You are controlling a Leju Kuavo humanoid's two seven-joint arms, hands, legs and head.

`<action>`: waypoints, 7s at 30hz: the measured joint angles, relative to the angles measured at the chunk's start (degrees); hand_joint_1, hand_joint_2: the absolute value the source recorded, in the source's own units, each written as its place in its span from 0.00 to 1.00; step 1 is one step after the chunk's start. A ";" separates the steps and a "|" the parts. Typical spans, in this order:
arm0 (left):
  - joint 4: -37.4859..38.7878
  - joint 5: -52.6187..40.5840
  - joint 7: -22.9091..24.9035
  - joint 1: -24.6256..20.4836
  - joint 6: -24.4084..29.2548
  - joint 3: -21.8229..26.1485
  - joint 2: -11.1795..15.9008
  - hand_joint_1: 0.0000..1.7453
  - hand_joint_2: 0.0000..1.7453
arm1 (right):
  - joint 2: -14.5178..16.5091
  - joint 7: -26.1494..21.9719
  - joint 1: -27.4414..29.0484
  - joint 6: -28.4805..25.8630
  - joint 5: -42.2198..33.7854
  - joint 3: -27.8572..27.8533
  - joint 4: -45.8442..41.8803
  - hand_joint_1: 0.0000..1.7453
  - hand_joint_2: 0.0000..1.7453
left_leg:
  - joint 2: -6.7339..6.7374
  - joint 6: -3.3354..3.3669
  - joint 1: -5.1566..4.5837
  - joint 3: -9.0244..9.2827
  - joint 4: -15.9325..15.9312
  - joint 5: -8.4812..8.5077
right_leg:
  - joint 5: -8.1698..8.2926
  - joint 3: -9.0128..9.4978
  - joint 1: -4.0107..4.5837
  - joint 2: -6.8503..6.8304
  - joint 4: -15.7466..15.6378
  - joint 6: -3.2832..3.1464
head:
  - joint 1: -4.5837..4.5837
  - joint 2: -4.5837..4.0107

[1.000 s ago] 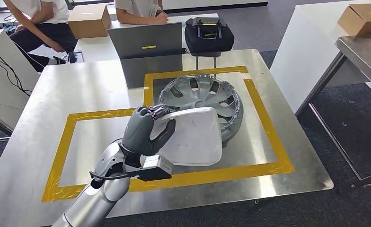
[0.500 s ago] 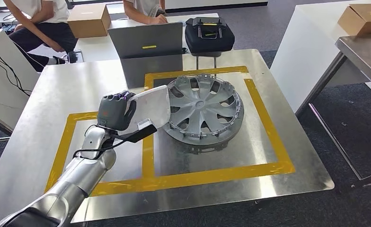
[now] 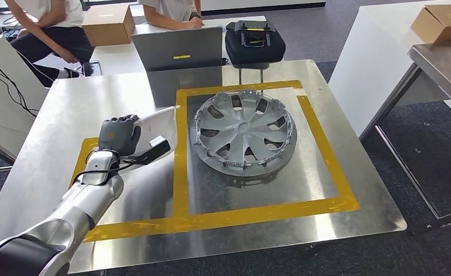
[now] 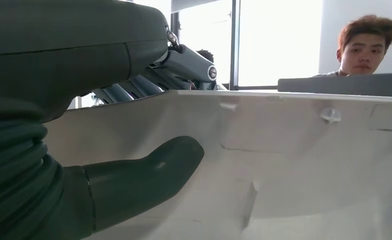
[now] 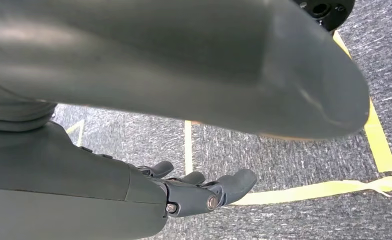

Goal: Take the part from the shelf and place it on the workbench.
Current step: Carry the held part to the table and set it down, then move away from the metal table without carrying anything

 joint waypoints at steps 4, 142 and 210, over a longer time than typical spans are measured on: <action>1.61 -0.32 0.22 0.11 -1.44 0.49 0.20 1.00 1.00 | 0.02 -0.03 -0.04 0.01 0.31 0.02 0.00 0.00 0.00 | 0.00 0.00 0.00 -0.01 0.00 0.00 | 0.00 0.00 -0.02 0.00 -0.01 0.00 | 0.00 0.01; -71.54 61.88 -27.55 50.14 -27.62 14.93 -8.97 0.00 0.00 | 0.56 -4.41 0.28 2.80 3.20 3.98 0.00 0.00 0.00 | 0.47 -3.54 2.11 -4.79 9.82 1.05 | 0.78 1.46 -0.61 -0.41 -2.52 -0.01 | -0.43 0.01; 10.77 54.56 -0.98 41.01 -33.57 35.53 -6.32 0.00 1.00 | 2.21 0.74 -0.10 -0.73 0.73 0.90 0.01 0.00 0.25 | 1.40 0.80 0.92 1.85 0.39 -1.45 | 1.88 -1.95 -0.02 -0.83 0.71 1.53 | 0.13 0.00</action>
